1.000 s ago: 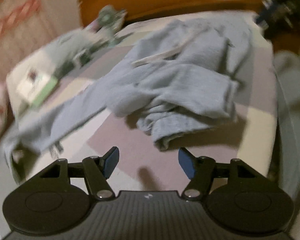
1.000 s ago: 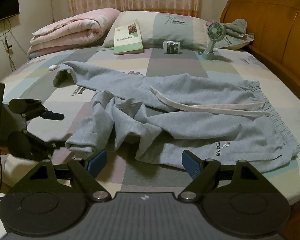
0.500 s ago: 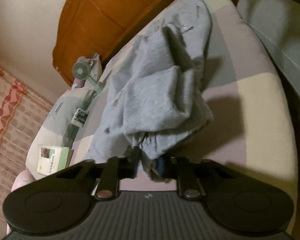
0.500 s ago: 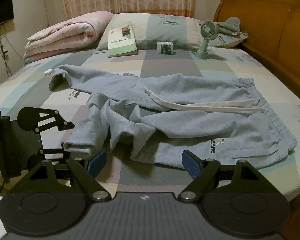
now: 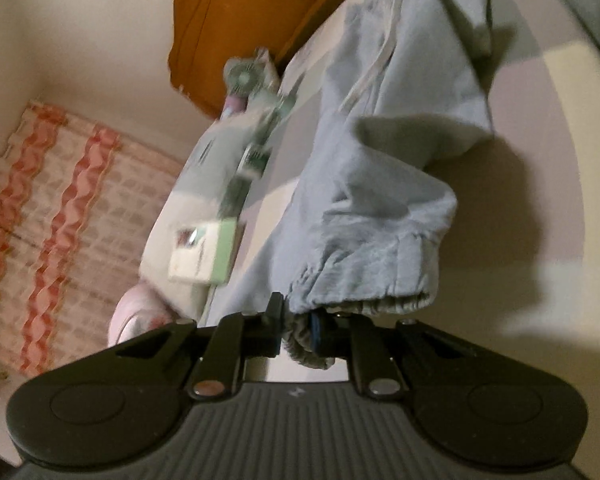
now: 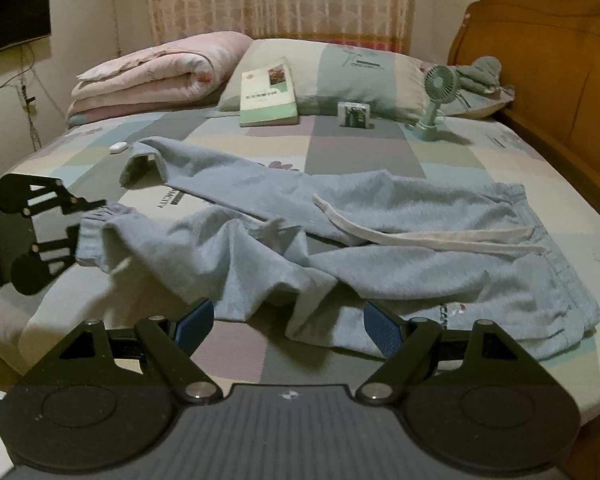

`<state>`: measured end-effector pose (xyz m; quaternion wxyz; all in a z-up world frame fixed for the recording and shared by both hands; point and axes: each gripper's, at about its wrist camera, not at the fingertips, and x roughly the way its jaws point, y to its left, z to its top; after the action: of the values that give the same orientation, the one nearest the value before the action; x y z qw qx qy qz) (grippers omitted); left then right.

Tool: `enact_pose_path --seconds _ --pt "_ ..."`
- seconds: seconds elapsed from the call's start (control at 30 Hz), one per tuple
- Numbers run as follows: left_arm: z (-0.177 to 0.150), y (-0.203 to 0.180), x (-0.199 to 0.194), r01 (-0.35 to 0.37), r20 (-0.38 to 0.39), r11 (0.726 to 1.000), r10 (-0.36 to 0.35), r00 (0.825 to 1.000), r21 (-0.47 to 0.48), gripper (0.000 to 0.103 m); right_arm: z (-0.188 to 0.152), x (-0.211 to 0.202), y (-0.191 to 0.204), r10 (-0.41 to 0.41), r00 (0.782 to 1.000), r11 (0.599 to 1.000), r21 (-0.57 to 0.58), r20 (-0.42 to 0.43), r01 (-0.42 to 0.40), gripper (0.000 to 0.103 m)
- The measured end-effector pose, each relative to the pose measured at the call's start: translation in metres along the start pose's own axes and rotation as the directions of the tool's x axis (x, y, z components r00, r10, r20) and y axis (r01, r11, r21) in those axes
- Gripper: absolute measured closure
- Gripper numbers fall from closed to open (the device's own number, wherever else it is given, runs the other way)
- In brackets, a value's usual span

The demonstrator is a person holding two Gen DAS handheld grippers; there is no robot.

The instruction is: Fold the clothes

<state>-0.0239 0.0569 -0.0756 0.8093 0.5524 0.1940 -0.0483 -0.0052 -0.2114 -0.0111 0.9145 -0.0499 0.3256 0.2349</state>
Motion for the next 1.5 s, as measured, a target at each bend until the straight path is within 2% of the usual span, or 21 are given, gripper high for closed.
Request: enact_pose_path --seconds 0.3,0.37,0.4,0.53,0.63,0.7,0.73,0.77,0.83,0.9,0.97,1.07,1.2,1.27,1.3,1.43,1.47,1.5 --pt "-0.050 0.014 -0.001 -0.041 -0.126 0.997 0.049 0.991 0.070 0.090 0.004 0.003 0.012 0.022 1.000 0.999 -0.027 0.001 -0.022 0.017" --pt "-0.058 0.019 0.007 -0.028 -0.161 0.998 0.037 0.986 0.063 0.088 0.004 0.004 0.014 0.024 1.000 0.999 -0.030 0.000 -0.024 0.017" --pt "-0.062 0.021 0.011 -0.021 -0.178 0.998 0.031 0.984 0.059 0.082 0.004 0.004 0.015 0.024 1.000 0.999 -0.031 -0.001 -0.025 0.017" --pt "-0.078 0.026 0.023 0.021 -0.248 1.000 -0.015 0.969 0.020 0.081 0.005 0.006 0.015 0.026 1.000 0.999 -0.035 -0.005 -0.026 0.017" --pt "-0.093 0.033 0.025 0.019 -0.313 0.998 -0.035 0.949 -0.053 0.081 0.005 0.008 0.013 0.030 0.999 0.999 -0.028 -0.011 -0.031 0.017" --pt "-0.102 0.043 0.023 0.011 -0.351 0.984 -0.073 0.933 -0.175 0.079 0.005 0.009 0.013 0.039 0.999 0.999 -0.022 -0.015 -0.039 0.017" --pt "-0.105 0.049 0.021 0.012 -0.359 0.965 -0.109 0.927 -0.264 0.075 0.005 0.010 0.012 0.046 0.999 0.999 -0.017 -0.017 -0.046 0.017" --pt "-0.107 0.056 0.019 0.016 -0.351 0.931 -0.154 0.924 -0.365 0.071 0.006 0.012 0.013 0.054 0.998 0.998 -0.013 -0.020 -0.054 0.017" --pt "-0.111 0.063 0.012 0.050 -0.304 0.832 -0.257 0.917 -0.553 0.066 0.008 0.015 0.014 0.076 0.997 0.997 -0.012 -0.026 -0.077 0.017" --pt "-0.115 0.068 0.005 0.087 -0.236 0.697 -0.354 0.905 -0.711 0.062 0.011 0.019 0.018 0.103 0.994 0.994 -0.018 -0.034 -0.104 0.016" --pt "-0.120 0.070 -0.003 0.121 -0.153 0.541 -0.434 0.888 -0.833 0.061 0.015 0.025 0.023 0.135 0.990 0.990 -0.023 -0.050 -0.136 0.011" --pt "-0.118 0.062 -0.009 0.171 -0.040 0.357 -0.515 0.856 -0.918 0.052 0.021 0.038 0.031 0.188 0.979 0.981 -0.027 -0.082 -0.191 0.008" --pt "-0.117 0.044 -0.012 0.197 0.066 0.172 -0.569 0.820 -0.965 0.048 0.028 0.056 0.043 0.239 0.961 0.970 -0.020 -0.139 -0.244 0.005" --pt "-0.122 0.035 -0.006 0.181 0.106 0.068 -0.591 0.799 -0.981 0.048 0.030 0.061 0.049 0.252 0.955 0.966 -0.021 -0.153 -0.258 0.004" --pt "-0.126 0.030 -0.002 0.162 0.116 0.024 -0.595 0.795 -0.986 0.047 0.030 0.062 0.051 0.257 0.954 0.964 -0.020 -0.152 -0.263 0.004" --pt "-0.146 0.028 0.002 0.123 0.191 -0.160 -0.544 0.817 -0.979 0.037 0.029 0.060 0.052 0.276 0.951 0.960 -0.005 -0.138 -0.280 0.002" --pt "-0.151 0.028 0.003 0.110 0.199 -0.194 -0.526 0.827 -0.975 0.037 0.028 0.059 0.051 0.279 0.951 0.960 0.002 -0.132 -0.281 0.002" --pt "-0.155 0.029 0.004 0.098 0.197 -0.216 -0.507 0.839 -0.972 0.038 0.028 0.058 0.050 0.282 0.951 0.959 0.009 -0.126 -0.283 0.002"
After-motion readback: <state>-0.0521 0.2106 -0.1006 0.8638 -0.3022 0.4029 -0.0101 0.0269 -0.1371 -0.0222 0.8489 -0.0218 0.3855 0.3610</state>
